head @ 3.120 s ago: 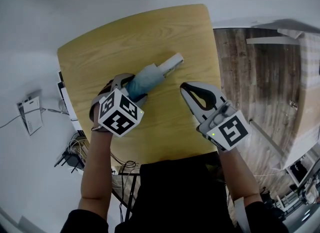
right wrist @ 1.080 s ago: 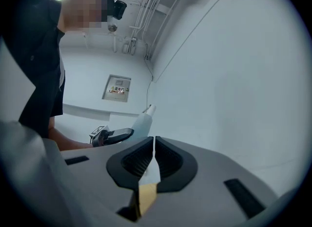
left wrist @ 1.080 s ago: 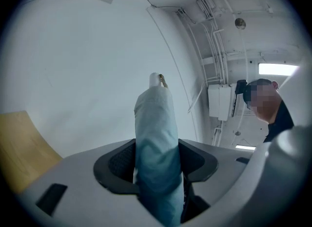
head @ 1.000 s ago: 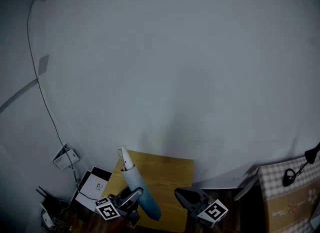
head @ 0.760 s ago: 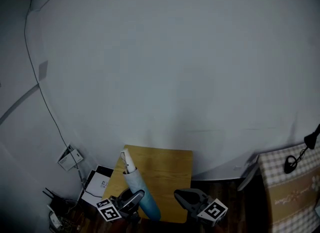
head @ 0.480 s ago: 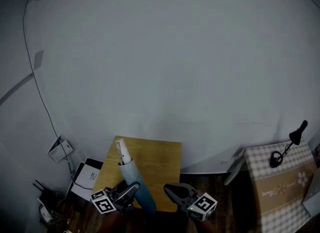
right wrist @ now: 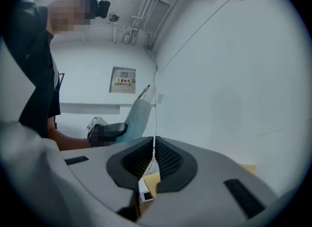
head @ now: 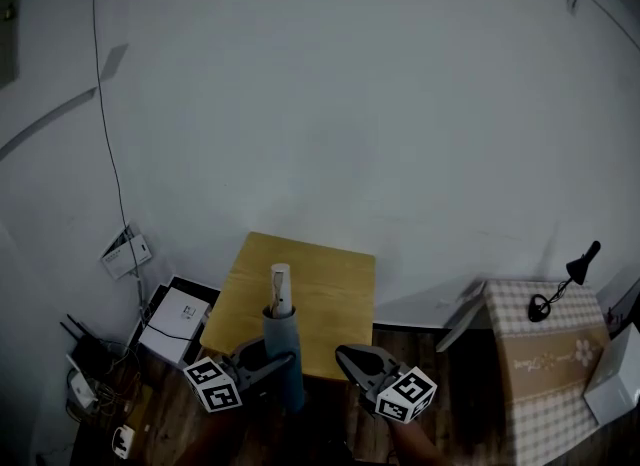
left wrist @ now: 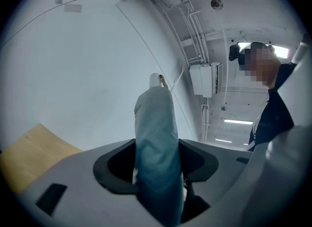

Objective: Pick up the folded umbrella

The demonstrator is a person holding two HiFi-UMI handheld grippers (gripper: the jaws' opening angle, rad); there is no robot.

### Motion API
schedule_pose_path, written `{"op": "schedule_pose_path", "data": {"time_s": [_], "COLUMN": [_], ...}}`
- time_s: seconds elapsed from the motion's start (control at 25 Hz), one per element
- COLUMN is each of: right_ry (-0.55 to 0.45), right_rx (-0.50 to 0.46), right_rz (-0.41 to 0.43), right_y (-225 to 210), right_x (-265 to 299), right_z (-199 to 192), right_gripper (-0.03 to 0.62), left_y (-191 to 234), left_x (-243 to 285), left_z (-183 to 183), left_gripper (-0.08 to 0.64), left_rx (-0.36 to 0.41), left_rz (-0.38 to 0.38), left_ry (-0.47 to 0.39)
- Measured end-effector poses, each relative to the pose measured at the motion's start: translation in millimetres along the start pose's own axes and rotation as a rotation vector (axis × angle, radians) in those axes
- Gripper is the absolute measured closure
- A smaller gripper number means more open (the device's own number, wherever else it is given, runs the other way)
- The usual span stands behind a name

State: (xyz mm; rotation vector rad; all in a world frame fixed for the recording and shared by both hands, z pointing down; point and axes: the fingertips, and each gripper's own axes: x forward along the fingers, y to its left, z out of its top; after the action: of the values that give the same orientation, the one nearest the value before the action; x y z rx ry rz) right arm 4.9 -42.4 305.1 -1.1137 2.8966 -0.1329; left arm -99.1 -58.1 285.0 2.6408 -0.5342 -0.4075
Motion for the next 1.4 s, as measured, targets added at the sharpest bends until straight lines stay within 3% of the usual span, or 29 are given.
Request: {"op": "schedule_pose_path", "data": {"time_s": [0.28, 0.56, 0.72, 0.92, 1.2, 1.4], "right_ry": [0.076, 0.073, 0.031, 0.03, -0.014, -0.071], "right_rx": [-0.031, -0.068, -0.094, -0.094, -0.049, 0.014], "right_rz": [0.05, 0.092, 0.155, 0.154, 0.197, 0.146], "right_y": [67, 95, 113, 110, 126, 126], "right_x": [8, 0, -39, -107, -152, -179], "right_z": [-21, -17, -6, -10, -23, -37], "right_gripper": [0.568, 0.568, 0.568, 0.568, 0.568, 0.568], "left_y": [-17, -47, -78, -122, -162, -178], "left_x": [-61, -78, -70, -49, -54, -65], "left_z": [-22, -22, -31, -56, -92, -107], "left_gripper": [0.304, 0.304, 0.302, 0.302, 0.301, 0.301], "left_rx": [-0.043, -0.033, -0.034, -0.073, -0.126, -0.216], "left_rz": [0.003, -0.006, -0.014, -0.042, 0.014, 0.061], "left_ry": [-0.029, -0.045, -0.052, -0.066, -0.045, -0.108]}}
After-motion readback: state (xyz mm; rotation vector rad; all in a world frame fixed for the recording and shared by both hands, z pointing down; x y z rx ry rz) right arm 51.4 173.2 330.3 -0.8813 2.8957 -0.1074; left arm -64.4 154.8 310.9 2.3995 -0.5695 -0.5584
